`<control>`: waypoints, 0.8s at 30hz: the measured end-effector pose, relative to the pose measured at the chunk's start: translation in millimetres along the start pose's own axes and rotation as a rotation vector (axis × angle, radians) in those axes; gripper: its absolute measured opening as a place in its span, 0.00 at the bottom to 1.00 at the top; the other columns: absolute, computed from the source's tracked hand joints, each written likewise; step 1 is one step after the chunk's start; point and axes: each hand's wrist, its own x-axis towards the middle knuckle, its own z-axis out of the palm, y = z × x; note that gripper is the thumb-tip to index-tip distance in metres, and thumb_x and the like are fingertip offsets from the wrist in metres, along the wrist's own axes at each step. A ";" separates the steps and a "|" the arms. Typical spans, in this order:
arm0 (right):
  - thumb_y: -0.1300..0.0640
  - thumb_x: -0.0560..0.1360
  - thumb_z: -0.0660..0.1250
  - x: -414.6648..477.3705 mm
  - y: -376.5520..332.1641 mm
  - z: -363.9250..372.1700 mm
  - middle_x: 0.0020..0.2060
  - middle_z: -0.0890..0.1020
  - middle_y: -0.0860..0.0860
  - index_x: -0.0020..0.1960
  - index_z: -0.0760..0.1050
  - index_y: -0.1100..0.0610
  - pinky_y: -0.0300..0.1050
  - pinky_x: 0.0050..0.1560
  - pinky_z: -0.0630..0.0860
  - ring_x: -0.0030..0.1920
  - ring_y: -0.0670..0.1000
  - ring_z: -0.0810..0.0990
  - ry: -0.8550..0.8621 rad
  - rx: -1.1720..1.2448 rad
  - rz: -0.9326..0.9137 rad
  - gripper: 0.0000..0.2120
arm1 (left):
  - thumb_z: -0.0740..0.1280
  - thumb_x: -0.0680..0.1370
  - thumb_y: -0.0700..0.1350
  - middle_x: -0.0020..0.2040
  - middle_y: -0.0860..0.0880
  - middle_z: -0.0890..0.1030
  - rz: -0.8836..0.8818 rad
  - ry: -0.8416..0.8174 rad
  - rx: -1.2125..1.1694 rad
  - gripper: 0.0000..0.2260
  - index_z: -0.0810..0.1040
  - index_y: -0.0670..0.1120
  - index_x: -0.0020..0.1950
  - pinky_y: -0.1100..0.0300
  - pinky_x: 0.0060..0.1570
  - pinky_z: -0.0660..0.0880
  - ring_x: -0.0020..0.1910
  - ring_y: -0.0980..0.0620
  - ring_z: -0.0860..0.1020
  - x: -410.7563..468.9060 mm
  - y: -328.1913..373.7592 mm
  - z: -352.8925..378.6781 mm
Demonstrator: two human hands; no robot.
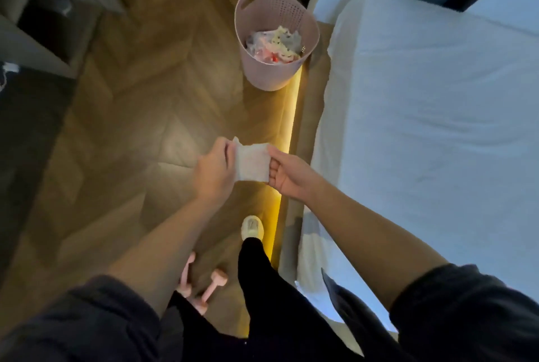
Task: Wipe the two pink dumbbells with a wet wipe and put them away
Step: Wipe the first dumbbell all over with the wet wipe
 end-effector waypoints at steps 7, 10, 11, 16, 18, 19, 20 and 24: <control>0.52 0.82 0.61 27.8 49.4 24.3 0.51 0.83 0.57 0.59 0.75 0.59 0.46 0.53 0.81 0.52 0.52 0.83 -0.159 -0.173 0.205 0.12 | 0.55 0.85 0.51 0.34 0.47 0.73 -0.105 0.086 0.073 0.14 0.70 0.46 0.45 0.53 0.35 0.62 0.34 0.44 0.70 -48.4 -58.9 -5.1; 0.62 0.82 0.61 44.5 88.0 41.1 0.49 0.82 0.57 0.55 0.75 0.61 0.44 0.46 0.83 0.46 0.50 0.84 -0.137 -0.264 0.233 0.06 | 0.54 0.85 0.51 0.36 0.44 0.77 -0.158 0.113 0.039 0.14 0.72 0.45 0.47 0.50 0.35 0.69 0.35 0.41 0.75 -70.0 -103.8 -6.5; 0.63 0.82 0.61 49.8 102.4 45.9 0.48 0.83 0.57 0.54 0.75 0.61 0.43 0.45 0.83 0.44 0.49 0.84 -0.133 -0.287 0.236 0.05 | 0.54 0.85 0.51 0.37 0.44 0.77 -0.182 0.120 0.018 0.14 0.72 0.45 0.48 0.50 0.34 0.70 0.35 0.42 0.76 -78.3 -121.3 -6.3; 0.64 0.82 0.61 83.0 178.9 70.0 0.49 0.83 0.57 0.55 0.76 0.61 0.44 0.49 0.82 0.44 0.49 0.85 -0.176 -0.412 0.246 0.06 | 0.54 0.85 0.53 0.39 0.44 0.79 -0.329 0.234 -0.099 0.16 0.75 0.44 0.50 0.46 0.37 0.74 0.38 0.40 0.77 -124.1 -213.6 0.6; 0.64 0.82 0.61 102.0 215.3 78.5 0.48 0.83 0.56 0.54 0.77 0.61 0.45 0.53 0.81 0.47 0.50 0.84 -0.192 -0.473 0.251 0.06 | 0.55 0.85 0.51 0.39 0.44 0.78 -0.376 0.261 -0.110 0.15 0.75 0.43 0.51 0.50 0.34 0.67 0.38 0.42 0.76 -140.2 -251.2 8.2; 0.64 0.82 0.61 112.9 234.5 81.7 0.48 0.83 0.55 0.54 0.77 0.61 0.45 0.55 0.80 0.47 0.50 0.83 -0.205 -0.502 0.258 0.07 | 0.55 0.85 0.51 0.40 0.43 0.79 -0.397 0.279 -0.104 0.15 0.75 0.43 0.51 0.51 0.35 0.64 0.38 0.42 0.74 -147.8 -270.4 14.2; 0.64 0.82 0.60 125.6 254.4 84.1 0.48 0.83 0.55 0.53 0.77 0.61 0.46 0.58 0.79 0.47 0.49 0.83 -0.221 -0.531 0.264 0.07 | 0.55 0.85 0.52 0.40 0.42 0.79 -0.419 0.294 -0.092 0.15 0.75 0.43 0.51 0.51 0.36 0.64 0.39 0.42 0.74 -155.2 -291.2 21.0; 0.64 0.82 0.60 184.9 329.9 82.5 0.48 0.83 0.55 0.52 0.78 0.60 0.49 0.63 0.77 0.48 0.50 0.82 -0.269 -0.645 0.295 0.07 | 0.56 0.85 0.51 0.44 0.38 0.81 -0.479 0.387 -0.085 0.15 0.76 0.42 0.53 0.48 0.38 0.67 0.44 0.34 0.77 -176.9 -377.0 59.1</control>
